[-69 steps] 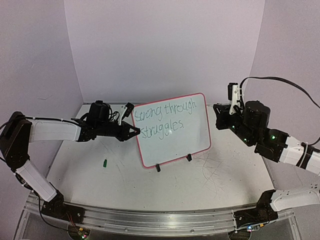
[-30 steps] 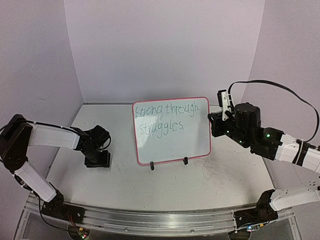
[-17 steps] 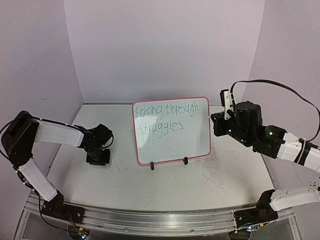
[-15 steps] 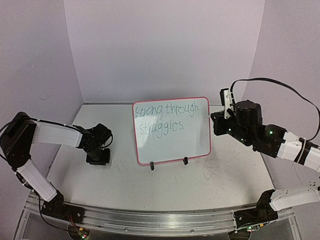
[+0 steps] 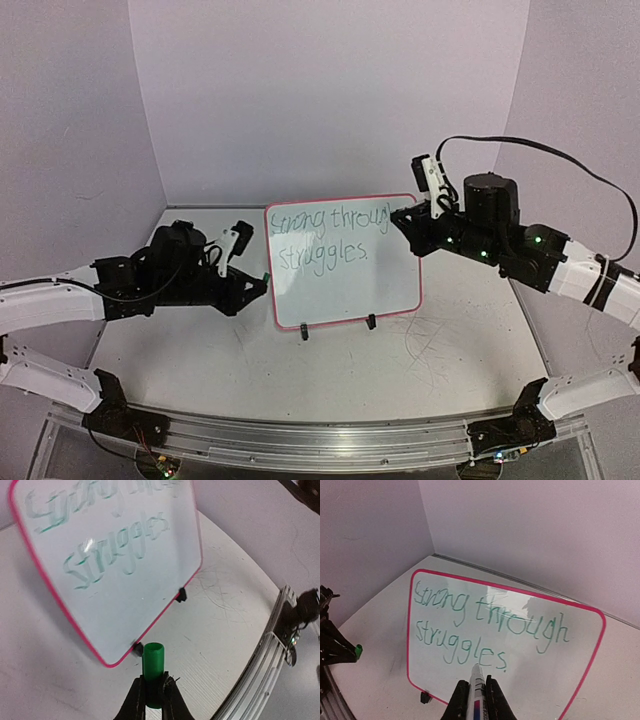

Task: Write a sentence on the whiteboard
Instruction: Pick up the pen cap from the center of the board, then insert the whiteboard marker without the cap into the pen cap, then put down the whiteboard marker at the center of the board.

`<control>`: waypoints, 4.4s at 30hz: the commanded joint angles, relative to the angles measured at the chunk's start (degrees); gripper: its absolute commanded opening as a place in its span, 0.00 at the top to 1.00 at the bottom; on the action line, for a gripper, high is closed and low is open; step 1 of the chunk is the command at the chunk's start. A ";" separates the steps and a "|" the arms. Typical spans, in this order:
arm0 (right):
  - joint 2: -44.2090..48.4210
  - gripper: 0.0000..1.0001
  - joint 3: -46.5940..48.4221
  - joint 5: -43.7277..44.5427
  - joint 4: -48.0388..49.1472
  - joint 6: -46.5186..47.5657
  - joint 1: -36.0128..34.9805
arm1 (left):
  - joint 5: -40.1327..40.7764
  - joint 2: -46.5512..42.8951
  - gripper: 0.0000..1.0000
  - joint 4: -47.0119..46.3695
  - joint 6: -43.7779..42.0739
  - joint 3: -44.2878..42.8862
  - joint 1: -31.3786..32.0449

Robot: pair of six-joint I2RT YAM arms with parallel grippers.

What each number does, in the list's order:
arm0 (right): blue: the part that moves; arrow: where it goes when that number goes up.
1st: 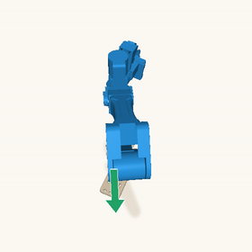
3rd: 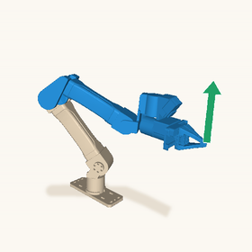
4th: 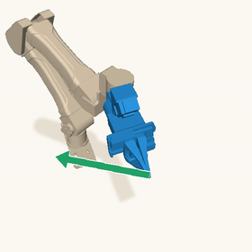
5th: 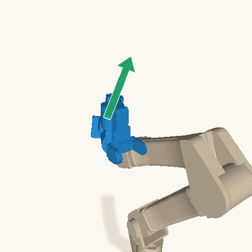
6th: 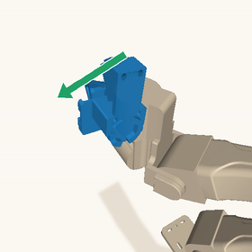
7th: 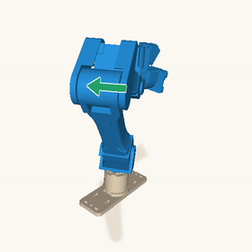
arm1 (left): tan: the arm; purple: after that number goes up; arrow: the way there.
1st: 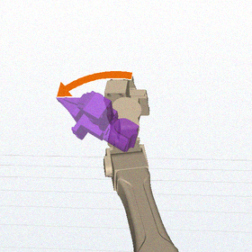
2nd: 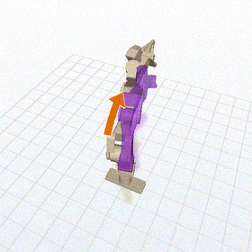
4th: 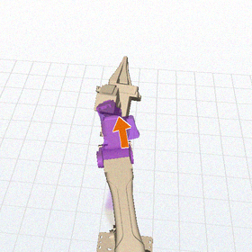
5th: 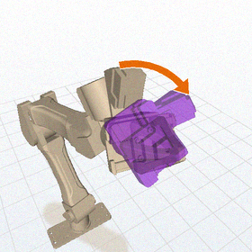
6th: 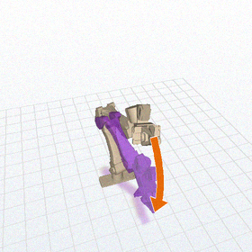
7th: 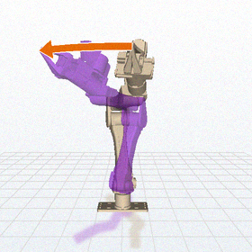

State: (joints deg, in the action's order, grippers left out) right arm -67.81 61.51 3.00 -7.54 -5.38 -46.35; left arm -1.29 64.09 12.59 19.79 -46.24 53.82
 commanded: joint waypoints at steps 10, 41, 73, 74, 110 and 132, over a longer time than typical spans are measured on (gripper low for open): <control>-9.02 1.00 7.15 -21.74 0.33 -1.95 -8.53 | 9.73 9.20 1.00 -20.61 -35.01 -2.09 9.72; -12.20 1.00 8.10 -15.67 1.56 -2.49 -10.92 | 8.02 7.72 1.00 -20.08 -36.56 -1.68 9.99; -29.94 1.00 23.97 -35.44 -11.49 -14.90 -12.04 | 16.95 11.71 1.00 -16.68 -36.66 -19.75 19.72; -29.87 1.00 23.41 -39.16 -11.43 -10.63 -11.99 | 12.13 11.04 1.00 -15.57 -35.94 -19.61 19.47; 9.34 0.02 5.70 9.79 -3.01 1.86 -7.17 | 22.85 11.40 1.00 16.25 34.56 7.51 -0.31; 15.98 0.02 1.49 15.93 -3.18 -0.33 -7.17 | 18.97 21.60 0.80 20.40 29.91 -0.17 -4.36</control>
State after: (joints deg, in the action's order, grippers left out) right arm -53.67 63.55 15.42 -12.10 -4.73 -53.41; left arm 15.66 87.83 29.26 49.54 -42.47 49.80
